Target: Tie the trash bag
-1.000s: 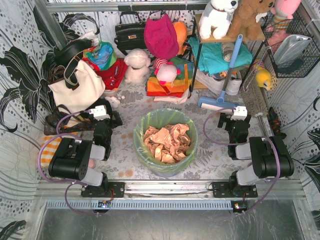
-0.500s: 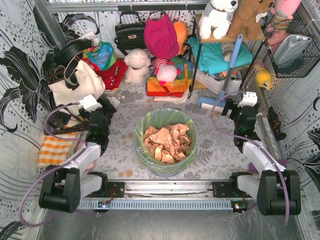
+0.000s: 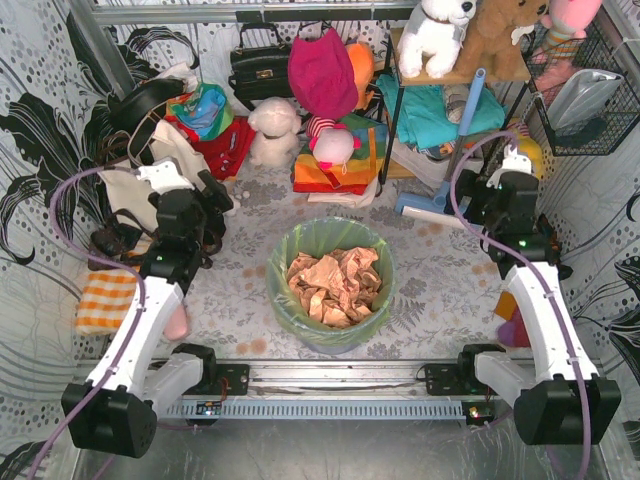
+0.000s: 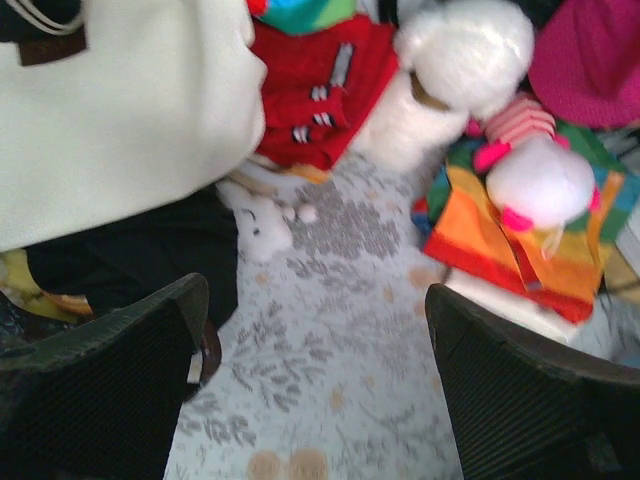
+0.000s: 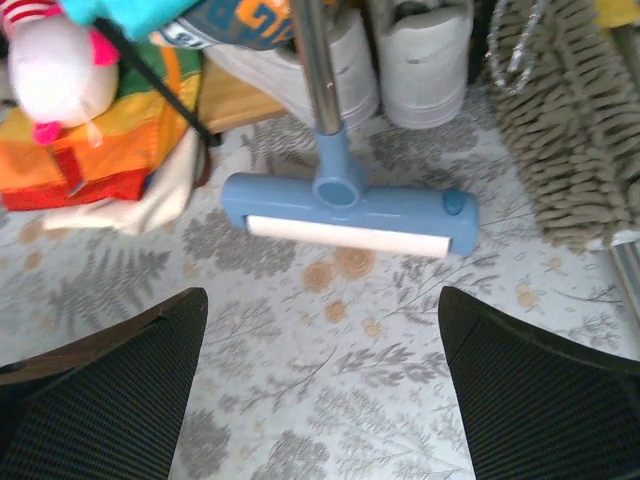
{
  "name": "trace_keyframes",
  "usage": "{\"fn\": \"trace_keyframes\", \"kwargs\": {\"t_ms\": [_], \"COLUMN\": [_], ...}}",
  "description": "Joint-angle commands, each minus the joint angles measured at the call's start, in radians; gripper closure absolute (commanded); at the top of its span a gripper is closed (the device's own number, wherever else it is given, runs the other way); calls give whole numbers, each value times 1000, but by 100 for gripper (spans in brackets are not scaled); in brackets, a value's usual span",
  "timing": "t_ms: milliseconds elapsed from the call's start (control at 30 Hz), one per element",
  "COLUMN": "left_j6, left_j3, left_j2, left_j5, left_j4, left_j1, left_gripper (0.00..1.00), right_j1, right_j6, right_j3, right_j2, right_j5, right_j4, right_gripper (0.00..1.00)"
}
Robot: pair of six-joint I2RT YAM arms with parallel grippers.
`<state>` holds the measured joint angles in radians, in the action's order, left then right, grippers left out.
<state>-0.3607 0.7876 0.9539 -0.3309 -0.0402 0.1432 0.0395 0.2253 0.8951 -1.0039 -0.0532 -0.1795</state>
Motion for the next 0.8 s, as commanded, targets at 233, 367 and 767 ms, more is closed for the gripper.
{"fn": "trace_keyframes", "kwargs": {"t_ms": [233, 367, 767], "left_j6": [61, 44, 53], "left_j3": [325, 450, 513], "left_j2": [-17, 19, 57], "left_j5": [404, 605, 816], "left_j4": [-521, -712, -879], "left_j1": [4, 10, 256], "left_gripper": [0, 3, 13], "right_j1": [5, 60, 210], "right_j6": [196, 244, 377], "right_j3": [248, 313, 405], "right_j2": [-10, 12, 16], "right_j5": [397, 445, 525], "right_j4": [-482, -568, -663], "right_gripper": [1, 7, 23]}}
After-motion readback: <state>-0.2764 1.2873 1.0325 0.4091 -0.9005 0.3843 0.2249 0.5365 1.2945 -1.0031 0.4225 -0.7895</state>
